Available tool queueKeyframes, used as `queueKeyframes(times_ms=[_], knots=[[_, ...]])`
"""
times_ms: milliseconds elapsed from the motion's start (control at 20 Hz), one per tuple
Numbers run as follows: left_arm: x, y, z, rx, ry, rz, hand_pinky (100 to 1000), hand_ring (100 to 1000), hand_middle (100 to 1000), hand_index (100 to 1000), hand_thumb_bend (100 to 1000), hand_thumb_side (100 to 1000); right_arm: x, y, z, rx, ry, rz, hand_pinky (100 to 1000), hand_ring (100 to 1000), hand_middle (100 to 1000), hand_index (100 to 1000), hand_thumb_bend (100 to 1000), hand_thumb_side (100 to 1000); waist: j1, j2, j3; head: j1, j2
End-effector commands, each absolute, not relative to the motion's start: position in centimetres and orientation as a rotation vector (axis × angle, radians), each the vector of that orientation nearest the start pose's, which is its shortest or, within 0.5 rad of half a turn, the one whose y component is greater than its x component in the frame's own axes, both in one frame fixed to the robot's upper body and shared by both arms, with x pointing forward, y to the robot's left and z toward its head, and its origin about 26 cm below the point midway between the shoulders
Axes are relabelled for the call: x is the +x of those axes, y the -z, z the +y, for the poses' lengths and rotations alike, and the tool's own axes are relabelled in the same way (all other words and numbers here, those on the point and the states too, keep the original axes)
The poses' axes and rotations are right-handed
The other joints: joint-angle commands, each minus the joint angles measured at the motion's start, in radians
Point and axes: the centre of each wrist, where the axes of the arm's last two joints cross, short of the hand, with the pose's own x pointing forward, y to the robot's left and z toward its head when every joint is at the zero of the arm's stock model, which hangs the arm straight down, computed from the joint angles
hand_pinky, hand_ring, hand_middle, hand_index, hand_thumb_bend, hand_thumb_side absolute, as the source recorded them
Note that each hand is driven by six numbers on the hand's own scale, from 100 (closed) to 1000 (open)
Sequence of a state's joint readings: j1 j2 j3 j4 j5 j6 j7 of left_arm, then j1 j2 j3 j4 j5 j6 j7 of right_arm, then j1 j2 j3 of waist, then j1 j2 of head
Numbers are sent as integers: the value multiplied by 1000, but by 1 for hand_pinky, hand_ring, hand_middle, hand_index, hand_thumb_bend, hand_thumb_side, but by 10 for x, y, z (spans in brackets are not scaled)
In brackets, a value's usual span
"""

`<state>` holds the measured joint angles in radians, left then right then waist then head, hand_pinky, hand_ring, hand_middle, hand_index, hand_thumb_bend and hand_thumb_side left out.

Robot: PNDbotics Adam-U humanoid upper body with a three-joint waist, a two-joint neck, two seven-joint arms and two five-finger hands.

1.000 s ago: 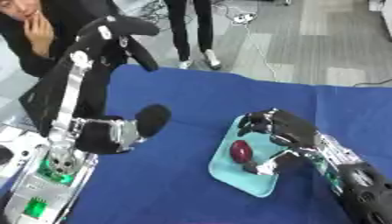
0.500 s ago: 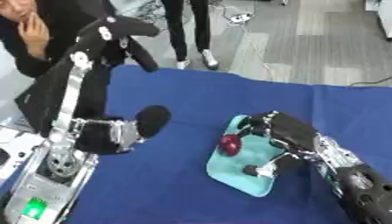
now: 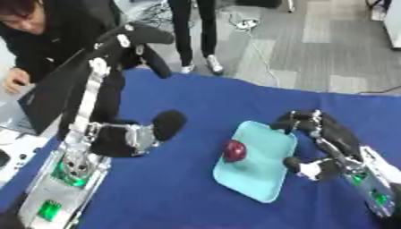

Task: Pick up objects on the table and place them in the box.

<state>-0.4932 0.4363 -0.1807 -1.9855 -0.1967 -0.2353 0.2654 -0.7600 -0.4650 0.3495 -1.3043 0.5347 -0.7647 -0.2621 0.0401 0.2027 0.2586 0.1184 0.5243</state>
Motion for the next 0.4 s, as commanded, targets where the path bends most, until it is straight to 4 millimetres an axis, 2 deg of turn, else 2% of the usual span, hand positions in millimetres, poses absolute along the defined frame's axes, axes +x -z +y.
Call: queueKeyframes(times_ms=[50, 100, 150, 300, 400], knots=[[307, -248, 222, -437, -631, 3404, 408, 459, 637, 744, 559, 635, 397, -219, -234, 246, 1176, 3145, 114, 433, 594, 807, 248, 1000, 1, -26, -6, 39, 8], [307, -247, 222, -441, -631, 3409, 407, 459, 636, 744, 559, 637, 387, -226, -238, 189, 1119, 3211, 121, 425, 581, 818, 146, 1000, 1, -28, -9, 49, 11], [307, -245, 223, -446, -630, 3416, 407, 459, 636, 744, 559, 637, 375, -232, -244, 122, 1020, 3292, 127, 425, 576, 820, 116, 1000, 1, -31, -14, 60, 14], [306, -241, 224, -457, -626, 3431, 406, 458, 636, 744, 566, 636, 345, -247, -253, -43, 791, 3434, 147, 426, 566, 821, 100, 1000, 2, -35, -24, 78, 22], [306, -237, 225, -461, -621, 3446, 404, 457, 636, 745, 571, 634, 328, -249, -256, -118, 618, 3502, 154, 423, 557, 817, 100, 1000, 3, -38, -35, 82, 30]])
